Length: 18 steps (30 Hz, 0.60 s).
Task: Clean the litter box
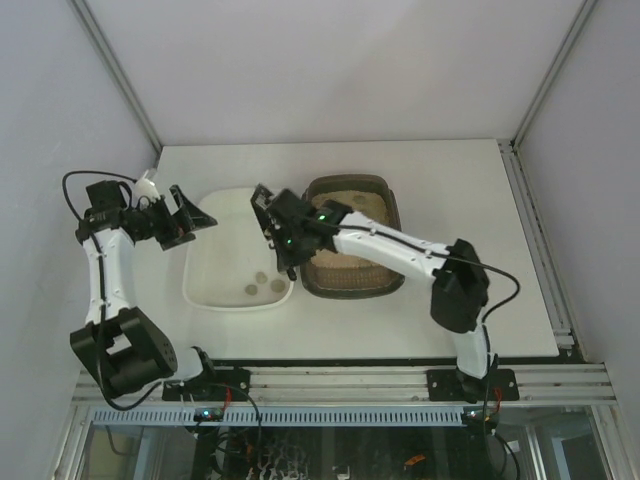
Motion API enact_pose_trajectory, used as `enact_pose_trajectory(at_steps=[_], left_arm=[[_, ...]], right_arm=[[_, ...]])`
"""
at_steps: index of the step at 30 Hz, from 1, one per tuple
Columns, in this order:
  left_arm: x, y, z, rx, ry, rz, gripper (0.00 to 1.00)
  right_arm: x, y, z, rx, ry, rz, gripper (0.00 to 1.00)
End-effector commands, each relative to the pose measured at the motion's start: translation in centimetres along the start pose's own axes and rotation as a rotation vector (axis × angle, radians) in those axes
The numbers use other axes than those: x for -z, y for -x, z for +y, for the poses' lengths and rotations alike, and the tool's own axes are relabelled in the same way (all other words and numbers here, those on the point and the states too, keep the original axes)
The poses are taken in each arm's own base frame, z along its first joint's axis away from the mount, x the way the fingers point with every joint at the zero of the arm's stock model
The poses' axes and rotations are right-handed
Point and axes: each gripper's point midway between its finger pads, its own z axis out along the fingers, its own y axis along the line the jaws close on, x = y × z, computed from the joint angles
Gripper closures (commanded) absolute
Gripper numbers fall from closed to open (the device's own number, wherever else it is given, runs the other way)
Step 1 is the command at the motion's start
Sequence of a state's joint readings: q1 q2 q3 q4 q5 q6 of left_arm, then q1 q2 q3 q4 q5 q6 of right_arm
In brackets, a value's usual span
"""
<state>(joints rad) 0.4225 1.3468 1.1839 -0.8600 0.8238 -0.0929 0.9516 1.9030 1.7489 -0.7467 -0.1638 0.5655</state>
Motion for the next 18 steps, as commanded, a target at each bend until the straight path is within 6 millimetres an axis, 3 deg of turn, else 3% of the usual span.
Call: enact_pose_trajectory(at_steps=[1,4,8,14,18], left_arm=[[2.6,1.0,-3.3,-0.156,-0.061,-0.098,0.00],[2.8,0.2,-3.0,-0.175,-0.037,-0.094,0.00],[3.4,-0.5,-2.3,-0.224,0.018,-0.100,0.00],[3.7,-1.0,-1.7,-0.264,0.060,-0.131,0.00],[3.8,-0.8,-1.5,-0.269,0.078,-0.136,0.00]], right_arm=[[-0.5,-3.4,-6.0,0.246,-0.512,0.108,1.00],[-1.2,-2.9,-6.2,0.395,-0.664,0.065,1.00],[-0.7,-2.2,-7.1,0.450,-0.801,-0.002,1.00],[0.7,-0.9,-7.1,0.428,-0.817,-0.106,1.00],[1.7,0.0,-5.8,0.404,-0.760,-0.188,1.00]])
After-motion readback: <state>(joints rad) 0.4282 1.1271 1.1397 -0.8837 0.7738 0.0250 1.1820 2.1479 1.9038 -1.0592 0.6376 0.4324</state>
